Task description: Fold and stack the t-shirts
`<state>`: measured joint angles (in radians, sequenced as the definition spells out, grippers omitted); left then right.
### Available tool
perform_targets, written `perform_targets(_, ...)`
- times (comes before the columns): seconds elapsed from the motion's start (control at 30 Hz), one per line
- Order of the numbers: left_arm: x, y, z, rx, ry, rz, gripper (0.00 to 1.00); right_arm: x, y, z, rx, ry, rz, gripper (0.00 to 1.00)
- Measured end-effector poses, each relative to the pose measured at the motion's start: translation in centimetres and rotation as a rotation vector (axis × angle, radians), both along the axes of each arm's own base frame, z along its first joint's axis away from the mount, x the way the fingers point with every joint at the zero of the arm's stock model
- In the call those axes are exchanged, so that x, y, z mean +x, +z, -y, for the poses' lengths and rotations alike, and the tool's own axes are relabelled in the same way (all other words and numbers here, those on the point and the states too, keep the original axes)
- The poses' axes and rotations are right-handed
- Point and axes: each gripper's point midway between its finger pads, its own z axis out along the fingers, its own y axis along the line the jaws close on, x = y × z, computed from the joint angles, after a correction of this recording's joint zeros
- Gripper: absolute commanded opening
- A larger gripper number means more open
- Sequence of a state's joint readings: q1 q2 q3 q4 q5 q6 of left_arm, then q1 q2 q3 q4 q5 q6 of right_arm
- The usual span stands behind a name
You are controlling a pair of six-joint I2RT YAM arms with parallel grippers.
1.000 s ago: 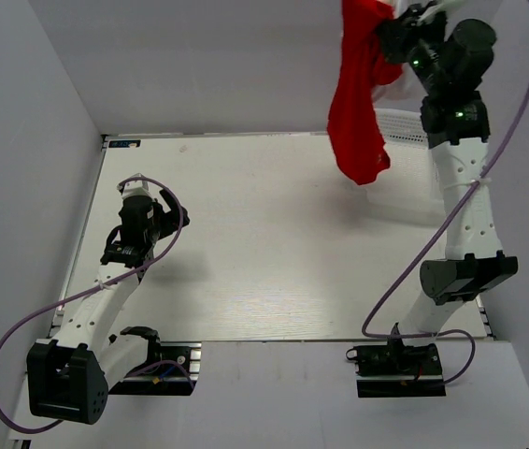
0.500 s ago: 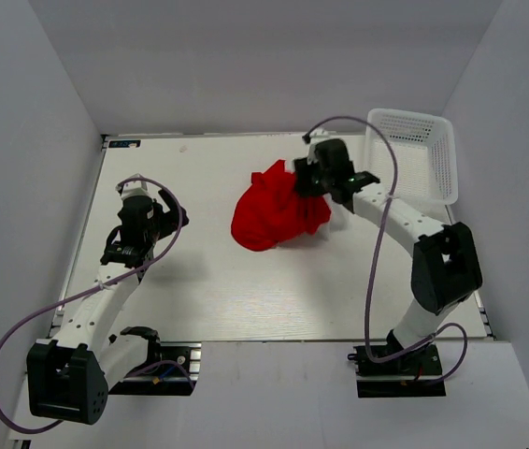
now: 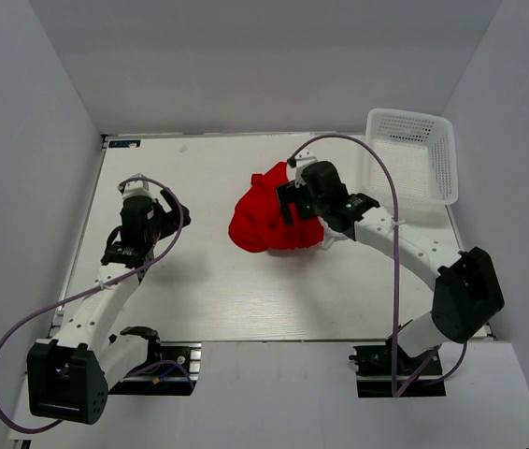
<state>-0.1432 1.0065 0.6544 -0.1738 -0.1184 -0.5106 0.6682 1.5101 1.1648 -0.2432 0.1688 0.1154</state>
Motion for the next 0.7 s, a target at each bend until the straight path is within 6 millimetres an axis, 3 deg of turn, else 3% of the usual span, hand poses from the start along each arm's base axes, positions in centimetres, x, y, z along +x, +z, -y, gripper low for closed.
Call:
perform_targets(0.2,-0.1,-0.2,0.1,-0.003,-0.002,-0.006,1.0,-3.2,0.6,-4.1,0.028,0.196,0.009,0.9)
perform_targets(0.33,-0.1,-0.2,0.1,-0.003,-0.002,-0.006,1.0,-3.8,-0.5,-4.8,-0.034,0.198,0.019,0.9)
perform_targets(0.57,-0.1,-0.4,0.1,-0.004,-0.005,-0.012,1.0,-1.5,-7.1,-4.0,-0.288,0.082,-0.01,0.9)
perform_targets(0.7,-0.1,-0.5,0.1,-0.003,-0.005,-0.014,1.0,-1.8,-11.4,-5.4,-0.377,0.135,-0.057,0.9)
